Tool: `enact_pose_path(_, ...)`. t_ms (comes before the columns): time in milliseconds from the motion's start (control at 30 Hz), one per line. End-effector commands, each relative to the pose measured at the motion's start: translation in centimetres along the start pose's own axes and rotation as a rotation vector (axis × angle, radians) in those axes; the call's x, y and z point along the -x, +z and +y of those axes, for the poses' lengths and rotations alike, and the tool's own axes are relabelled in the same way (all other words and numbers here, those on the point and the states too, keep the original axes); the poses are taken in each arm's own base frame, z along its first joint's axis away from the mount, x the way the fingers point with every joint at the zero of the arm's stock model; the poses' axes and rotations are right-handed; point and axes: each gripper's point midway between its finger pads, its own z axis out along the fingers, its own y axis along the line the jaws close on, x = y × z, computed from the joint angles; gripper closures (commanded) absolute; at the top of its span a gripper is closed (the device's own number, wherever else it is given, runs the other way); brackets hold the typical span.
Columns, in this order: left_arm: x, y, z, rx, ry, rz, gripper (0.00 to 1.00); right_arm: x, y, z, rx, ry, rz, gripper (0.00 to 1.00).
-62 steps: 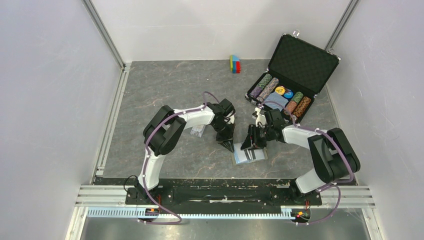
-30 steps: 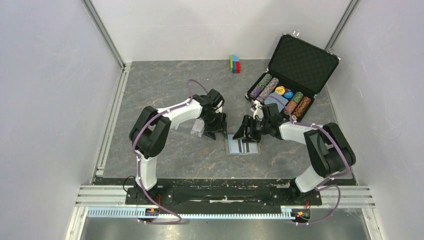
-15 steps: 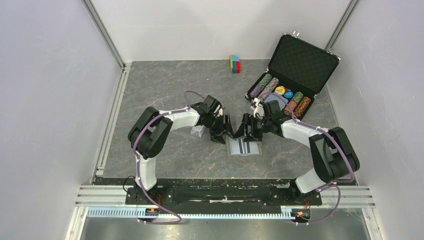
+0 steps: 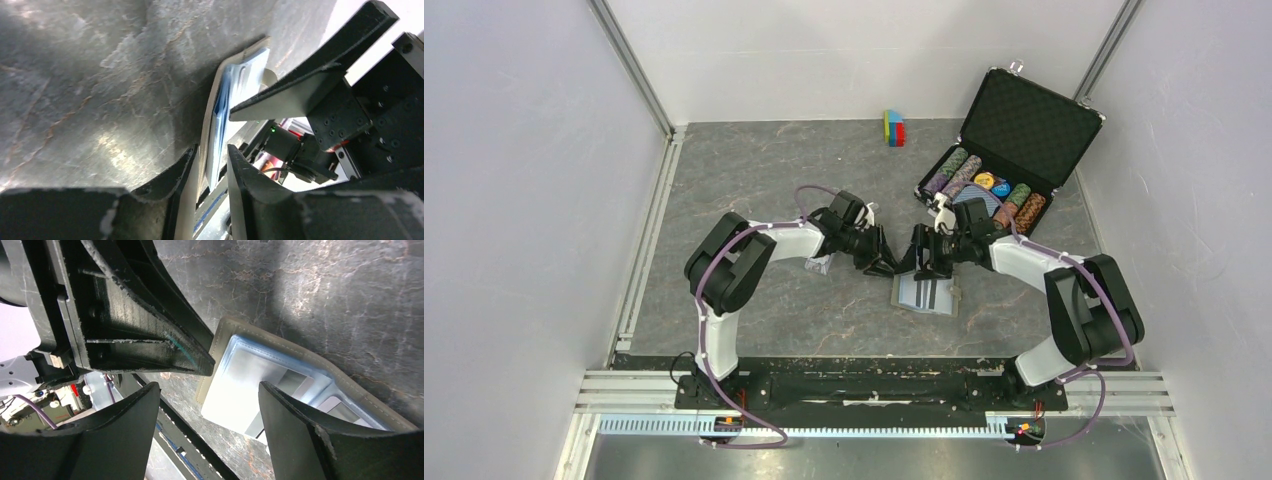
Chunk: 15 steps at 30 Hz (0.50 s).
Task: Put the credit cards into the card holder
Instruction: Insert the credit card into the card holder.
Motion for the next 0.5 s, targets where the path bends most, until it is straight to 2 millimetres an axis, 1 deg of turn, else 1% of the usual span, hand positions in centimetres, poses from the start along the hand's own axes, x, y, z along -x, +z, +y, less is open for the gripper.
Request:
enact_pose_path(0,0.4,-0.1,-3.2,-0.136,0.025,0.007,0.68,3.0,-1.4,1.6,0.046,-0.077,-0.084,0.25)
enact_pose_path(167,-0.4,1.2,-3.0,-0.126,0.045,0.054,0.68,4.0,-2.3,1.3,0.03,-0.095,-0.114,0.25)
enact_pose_path(233,-0.5,1.4,-3.2,-0.126,0.056,0.066,0.69,4.2,-2.7,1.1,0.02,-0.106,-0.123,0.25)
enact_pose_path(333,-0.7,1.7,-2.9,-0.096,0.076,0.085,0.78,4.6,-3.1,0.8,-0.006,-0.132,-0.124,0.25)
enact_pose_path(400,-0.8,1.7,-2.6,-0.065,0.088,0.095,0.87,4.8,-3.3,0.7,-0.024,-0.16,-0.12,0.25)
enact_pose_path(433,-0.9,1.5,-2.5,-0.056,0.096,0.099,0.94,4.9,-3.4,0.7,-0.028,-0.176,-0.117,0.24)
enact_pose_path(467,-0.9,1.4,-2.5,-0.048,0.102,0.102,0.97,5.0,-3.4,0.7,-0.032,-0.189,-0.114,0.24)
